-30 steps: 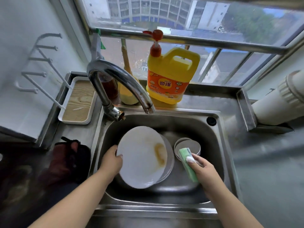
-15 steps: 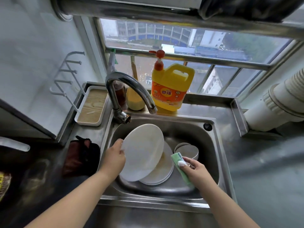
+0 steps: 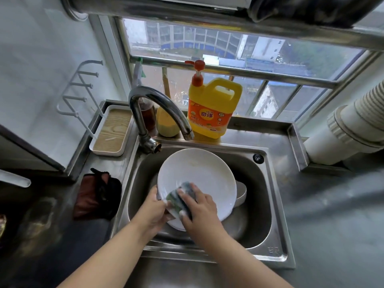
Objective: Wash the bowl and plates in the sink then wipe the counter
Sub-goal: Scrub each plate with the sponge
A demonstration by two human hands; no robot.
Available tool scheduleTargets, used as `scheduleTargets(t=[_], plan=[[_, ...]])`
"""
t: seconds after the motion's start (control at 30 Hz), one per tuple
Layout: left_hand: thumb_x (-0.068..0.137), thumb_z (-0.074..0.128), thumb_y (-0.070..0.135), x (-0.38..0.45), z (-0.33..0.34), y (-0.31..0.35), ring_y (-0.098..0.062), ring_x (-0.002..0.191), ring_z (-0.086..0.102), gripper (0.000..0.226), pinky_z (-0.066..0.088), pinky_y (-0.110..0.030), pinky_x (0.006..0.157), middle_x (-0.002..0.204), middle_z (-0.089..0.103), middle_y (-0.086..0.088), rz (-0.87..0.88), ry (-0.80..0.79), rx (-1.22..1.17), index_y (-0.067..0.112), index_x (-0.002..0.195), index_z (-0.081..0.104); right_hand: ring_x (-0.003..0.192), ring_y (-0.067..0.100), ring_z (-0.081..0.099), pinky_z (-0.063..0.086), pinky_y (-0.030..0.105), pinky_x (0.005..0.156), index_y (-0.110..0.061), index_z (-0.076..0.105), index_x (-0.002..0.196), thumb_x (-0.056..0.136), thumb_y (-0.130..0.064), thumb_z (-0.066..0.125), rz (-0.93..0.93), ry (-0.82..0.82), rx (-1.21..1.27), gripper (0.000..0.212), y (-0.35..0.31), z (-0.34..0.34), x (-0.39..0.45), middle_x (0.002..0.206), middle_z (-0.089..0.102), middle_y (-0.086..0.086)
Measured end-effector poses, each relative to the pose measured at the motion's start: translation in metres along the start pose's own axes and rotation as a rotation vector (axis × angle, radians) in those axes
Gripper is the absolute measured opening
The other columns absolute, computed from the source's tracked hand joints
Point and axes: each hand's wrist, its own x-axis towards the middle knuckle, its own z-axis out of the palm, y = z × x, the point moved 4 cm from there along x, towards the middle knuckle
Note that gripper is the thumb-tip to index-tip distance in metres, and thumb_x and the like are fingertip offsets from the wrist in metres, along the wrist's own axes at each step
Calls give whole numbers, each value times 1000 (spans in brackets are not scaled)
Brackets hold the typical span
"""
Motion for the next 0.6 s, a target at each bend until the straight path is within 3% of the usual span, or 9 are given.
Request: scheduleTargets(t=[0.07,0.13,0.23,0.3,0.37,0.47,0.6], plan=[[84,49,-17,-2,-11,2,-31,89,64,49,55,-34,57,113,62,-16,12,-4,15,24,112,51,105,31,58,46,41,91,-35,51,125,72,-30,48,-158,45,-86,54,17,-12,-10,142,47,3],[86,42,-17,-4,-20,3,-33,95,60,55,50,-38,67,118,58,-14,1,-16,41,29,114,50,100,32,61,49,41,86,-34,53,119,66,-24,55,-139,43,-243,55,57,-29,-8,135,53,3],[86,41,-16,-9,-14,4,-33,95,60,60,51,-35,63,120,57,-15,-24,-95,90,26,128,44,129,31,35,25,38,109,-32,42,138,84,-20,56,133,51,-262,57,88,-54,17,154,25,-1],[83,43,-17,-10,3,3,-33,95,59,64,54,-31,57,120,55,-16,-44,-162,101,27,130,42,136,26,24,15,33,113,-32,35,143,88,-23,54,205,162,-114,59,65,-58,45,157,16,-3],[79,47,-17,-10,18,5,-34,90,61,66,54,-33,54,115,57,-18,-53,-233,60,25,130,43,136,26,24,15,31,113,-33,37,142,88,-23,54,125,230,39,58,26,-51,61,157,15,-2],[78,52,-19,-8,18,16,-30,79,68,63,55,-33,51,105,66,-17,-24,-255,-41,23,125,49,132,26,28,20,32,111,-32,43,140,85,-27,52,-115,85,61,56,-8,-32,41,156,20,-3],[75,51,-20,-12,11,12,-31,83,70,67,56,-36,54,109,65,-18,-36,-278,-40,24,126,47,133,26,29,23,34,112,-30,51,135,81,-19,58,-234,-19,81,55,6,-30,19,154,25,-3]])
